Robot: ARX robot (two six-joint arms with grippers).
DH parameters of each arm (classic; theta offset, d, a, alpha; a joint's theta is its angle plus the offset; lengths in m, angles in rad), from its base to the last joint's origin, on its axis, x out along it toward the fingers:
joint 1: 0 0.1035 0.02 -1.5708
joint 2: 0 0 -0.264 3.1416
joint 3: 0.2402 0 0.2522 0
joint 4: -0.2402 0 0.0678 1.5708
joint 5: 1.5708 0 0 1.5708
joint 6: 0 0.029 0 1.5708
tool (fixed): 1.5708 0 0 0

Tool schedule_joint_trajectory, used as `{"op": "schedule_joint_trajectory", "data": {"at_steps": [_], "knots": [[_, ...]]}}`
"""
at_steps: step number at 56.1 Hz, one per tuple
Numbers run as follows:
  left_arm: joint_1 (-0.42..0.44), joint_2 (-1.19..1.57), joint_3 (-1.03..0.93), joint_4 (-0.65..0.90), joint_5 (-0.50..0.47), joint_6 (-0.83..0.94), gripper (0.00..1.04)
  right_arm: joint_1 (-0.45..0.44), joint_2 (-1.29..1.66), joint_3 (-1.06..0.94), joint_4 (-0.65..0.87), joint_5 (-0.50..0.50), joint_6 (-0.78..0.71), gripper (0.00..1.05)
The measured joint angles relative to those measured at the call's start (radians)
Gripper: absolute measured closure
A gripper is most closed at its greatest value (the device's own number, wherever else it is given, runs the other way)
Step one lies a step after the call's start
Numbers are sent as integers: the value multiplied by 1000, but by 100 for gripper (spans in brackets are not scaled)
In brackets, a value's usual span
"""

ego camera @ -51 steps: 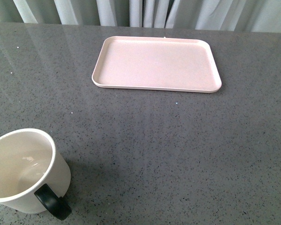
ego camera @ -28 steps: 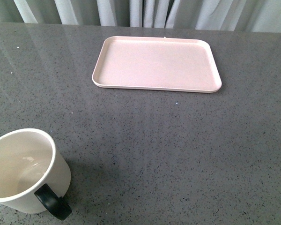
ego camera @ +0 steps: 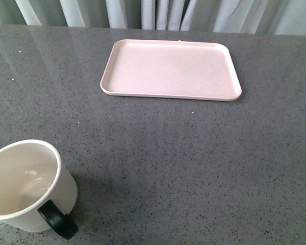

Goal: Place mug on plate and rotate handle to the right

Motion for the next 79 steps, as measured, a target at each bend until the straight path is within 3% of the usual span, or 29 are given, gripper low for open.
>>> {"op": "schedule_joint_trajectory", "data": {"at_steps": [12, 37, 41, 79], "knots": [[27, 230, 99, 66, 128, 142, 9, 0, 0, 0, 0, 0, 0, 9], [-66, 470, 113, 134, 157, 221, 9, 0, 0, 0, 0, 0, 0, 9], [-89, 643, 129, 209, 253, 220, 9, 0, 0, 0, 0, 0, 0, 9], [-89, 761, 136, 252, 269, 228, 9, 0, 0, 0, 0, 0, 0, 9]]}}
